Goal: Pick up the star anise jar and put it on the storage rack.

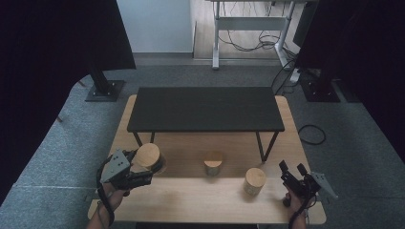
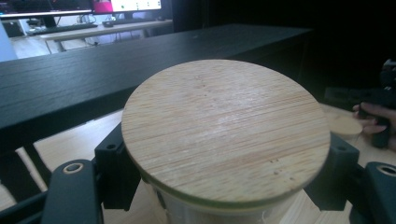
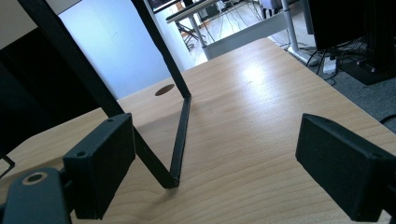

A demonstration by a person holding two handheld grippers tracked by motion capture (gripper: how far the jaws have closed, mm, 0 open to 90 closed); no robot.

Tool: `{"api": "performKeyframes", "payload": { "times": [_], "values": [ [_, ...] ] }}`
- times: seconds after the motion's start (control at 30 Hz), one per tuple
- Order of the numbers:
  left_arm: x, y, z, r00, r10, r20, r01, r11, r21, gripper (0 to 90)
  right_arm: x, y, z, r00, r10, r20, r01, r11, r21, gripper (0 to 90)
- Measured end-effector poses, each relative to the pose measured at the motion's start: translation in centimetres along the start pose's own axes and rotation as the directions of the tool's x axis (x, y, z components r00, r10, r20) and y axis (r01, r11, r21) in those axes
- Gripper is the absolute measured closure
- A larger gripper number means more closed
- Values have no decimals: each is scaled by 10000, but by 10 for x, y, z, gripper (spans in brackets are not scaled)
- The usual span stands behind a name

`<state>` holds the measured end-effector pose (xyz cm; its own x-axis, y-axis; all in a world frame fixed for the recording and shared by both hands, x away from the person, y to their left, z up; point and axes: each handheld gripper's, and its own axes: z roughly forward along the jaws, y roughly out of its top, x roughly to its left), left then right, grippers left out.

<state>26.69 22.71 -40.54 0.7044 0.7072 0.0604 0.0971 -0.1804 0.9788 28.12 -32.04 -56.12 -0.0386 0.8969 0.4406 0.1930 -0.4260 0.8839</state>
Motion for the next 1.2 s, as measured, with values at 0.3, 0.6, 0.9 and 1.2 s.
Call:
{"api": "performKeyframes", "payload": {
  "times": [0.3,0.6,0.9,1.2],
  "values": [
    [-1,9,4,9998,188,-19,-188,9998,-18,252,-1,0,0,10000,35,-24,-35,10000,-40,115],
    [3,12,6,9999,120,-111,-120,9999,37,252,-1,0,-1,10000,79,-9,-79,9999,-85,114],
    [9,21,7,9998,123,-125,-123,9999,18,252,-1,0,-1,10000,63,-5,-63,9999,-91,114],
    [11,30,6,9998,145,-102,-146,9998,-101,252,0,-1,-1,10000,48,-12,-48,9999,-118,112]
  ]
}}
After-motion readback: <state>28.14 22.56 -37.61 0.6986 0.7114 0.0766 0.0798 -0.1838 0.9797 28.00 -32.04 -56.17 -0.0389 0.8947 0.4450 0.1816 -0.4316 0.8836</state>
